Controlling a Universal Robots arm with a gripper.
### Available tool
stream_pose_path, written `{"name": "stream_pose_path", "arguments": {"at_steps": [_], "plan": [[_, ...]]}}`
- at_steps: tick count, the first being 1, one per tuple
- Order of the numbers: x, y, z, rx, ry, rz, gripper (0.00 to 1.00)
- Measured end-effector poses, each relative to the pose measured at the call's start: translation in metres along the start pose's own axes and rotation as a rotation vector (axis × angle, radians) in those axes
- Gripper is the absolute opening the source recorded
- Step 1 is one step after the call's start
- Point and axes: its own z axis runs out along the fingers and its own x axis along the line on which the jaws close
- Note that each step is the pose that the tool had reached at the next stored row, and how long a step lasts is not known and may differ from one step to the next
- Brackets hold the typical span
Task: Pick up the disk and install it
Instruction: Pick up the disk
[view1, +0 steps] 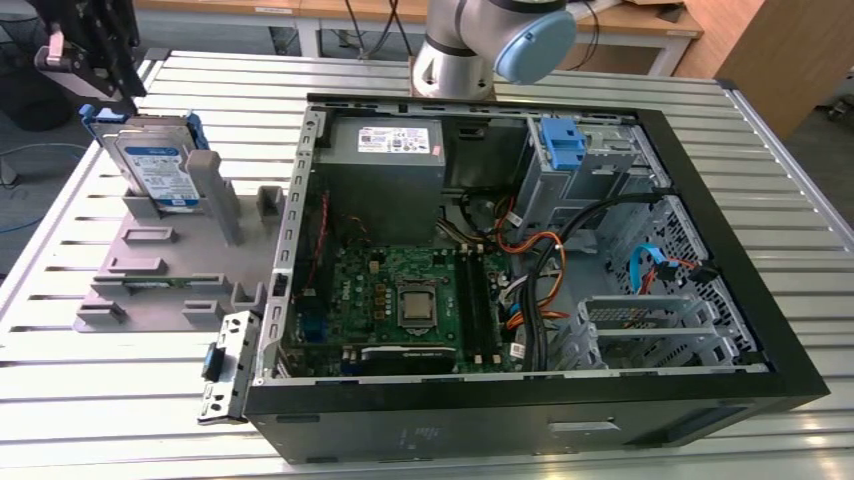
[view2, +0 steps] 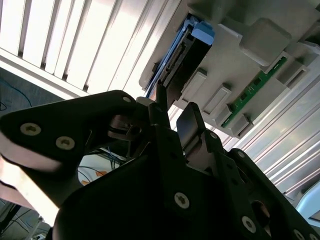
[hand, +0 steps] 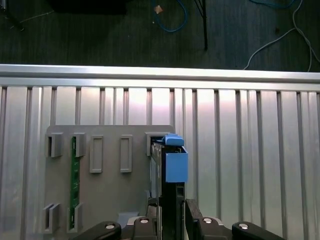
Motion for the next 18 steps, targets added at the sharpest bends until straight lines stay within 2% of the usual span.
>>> {"name": "stream_pose_path", "arguments": {"at_steps": [3,4,5,6,18], "plan": [[0.0000,0.0000,0.0001,0.0002,-0.0001,0.000,0.36],[0.0000,0.0000,0.0001,0.0001,-0.0001,0.000,0.42],[0.0000,0.0000,0.0001,0.0001,-0.0001,0.000,0.42],[0.0000,0.0000,0.0001,0.0002,-0.0001,0.000,0.49],[0.0003,-0.0002,0.0028,0.0002,-0.0001,0.000,0.49]]}}
